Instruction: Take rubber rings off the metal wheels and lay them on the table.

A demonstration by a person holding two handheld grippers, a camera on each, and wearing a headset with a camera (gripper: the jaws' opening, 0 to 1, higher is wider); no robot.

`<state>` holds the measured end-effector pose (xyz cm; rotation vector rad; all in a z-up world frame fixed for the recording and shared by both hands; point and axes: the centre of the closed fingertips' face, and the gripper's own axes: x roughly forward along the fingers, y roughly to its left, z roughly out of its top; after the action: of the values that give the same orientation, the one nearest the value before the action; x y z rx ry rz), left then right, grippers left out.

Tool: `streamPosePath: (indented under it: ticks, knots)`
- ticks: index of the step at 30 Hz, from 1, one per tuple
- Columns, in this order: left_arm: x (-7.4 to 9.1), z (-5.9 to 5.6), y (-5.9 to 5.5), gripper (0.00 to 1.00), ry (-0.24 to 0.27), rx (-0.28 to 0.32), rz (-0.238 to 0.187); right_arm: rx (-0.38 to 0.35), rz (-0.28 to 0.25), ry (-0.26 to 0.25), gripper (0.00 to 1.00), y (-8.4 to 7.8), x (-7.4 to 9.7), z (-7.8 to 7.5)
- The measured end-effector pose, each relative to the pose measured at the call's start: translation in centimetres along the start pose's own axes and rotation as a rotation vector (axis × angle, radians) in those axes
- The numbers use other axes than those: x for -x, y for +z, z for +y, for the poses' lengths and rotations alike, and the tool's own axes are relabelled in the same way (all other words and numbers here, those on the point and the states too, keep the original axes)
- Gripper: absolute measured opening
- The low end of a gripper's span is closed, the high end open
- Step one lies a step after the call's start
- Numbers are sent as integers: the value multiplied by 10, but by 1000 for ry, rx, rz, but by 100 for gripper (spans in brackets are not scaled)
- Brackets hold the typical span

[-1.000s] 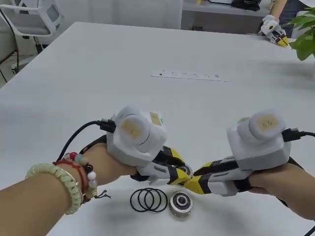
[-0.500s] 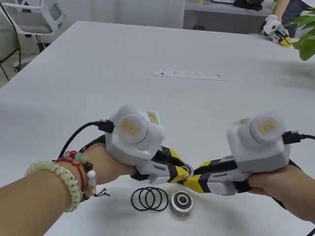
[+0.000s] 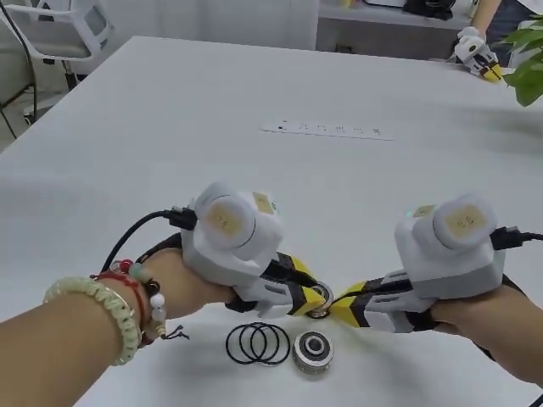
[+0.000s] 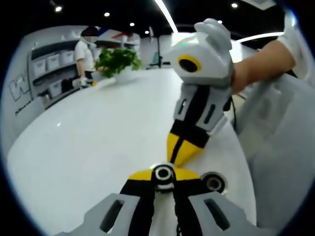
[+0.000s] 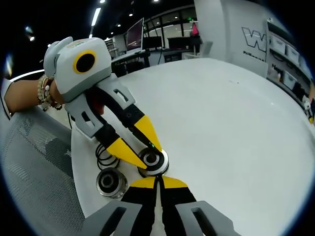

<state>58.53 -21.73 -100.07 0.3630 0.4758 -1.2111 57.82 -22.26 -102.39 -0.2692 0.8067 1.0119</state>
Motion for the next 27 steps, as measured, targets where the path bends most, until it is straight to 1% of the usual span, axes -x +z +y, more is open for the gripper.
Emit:
streamPosePath:
  ticks: [1,2,4,5,8,9,10,11,12,13,14,16,21,27]
  knots:
    - [0,0,0,14,1,-4,1,-54,0,0,0,0,0,-1]
    - [0,0,0,14,3,-7,2,-123,-4,11,0,-1,0,-1]
    - [0,0,0,14,5,-12,4,-214,-16,21,0,0,1,-3]
    - [0,0,0,14,8,-16,6,-254,-32,20,0,1,2,-6]
    - [1,1,-1,14,7,-21,9,-312,-59,13,0,4,6,-11]
    - [1,1,-1,14,5,-22,9,-350,-75,19,0,6,7,-12]
    - [1,1,-1,14,5,-22,10,-376,-95,28,0,10,8,-12]
    - [1,1,-1,14,5,-25,10,-399,-102,42,0,11,10,-9]
    - [1,1,-1,14,6,-24,11,-434,-135,65,0,17,11,-7]
    - [2,1,-1,14,7,-23,12,-423,-110,55,0,12,10,-12]
    - [2,1,-1,14,8,-23,14,-413,-111,53,0,11,10,-11]
    - [2,1,-1,14,9,-25,15,-419,-115,62,0,13,10,-8]
    - [2,1,-2,13,14,-31,21,-399,-113,60,0,15,10,-7]
    - [2,1,-2,13,15,-33,22,-402,-118,73,0,18,10,-6]
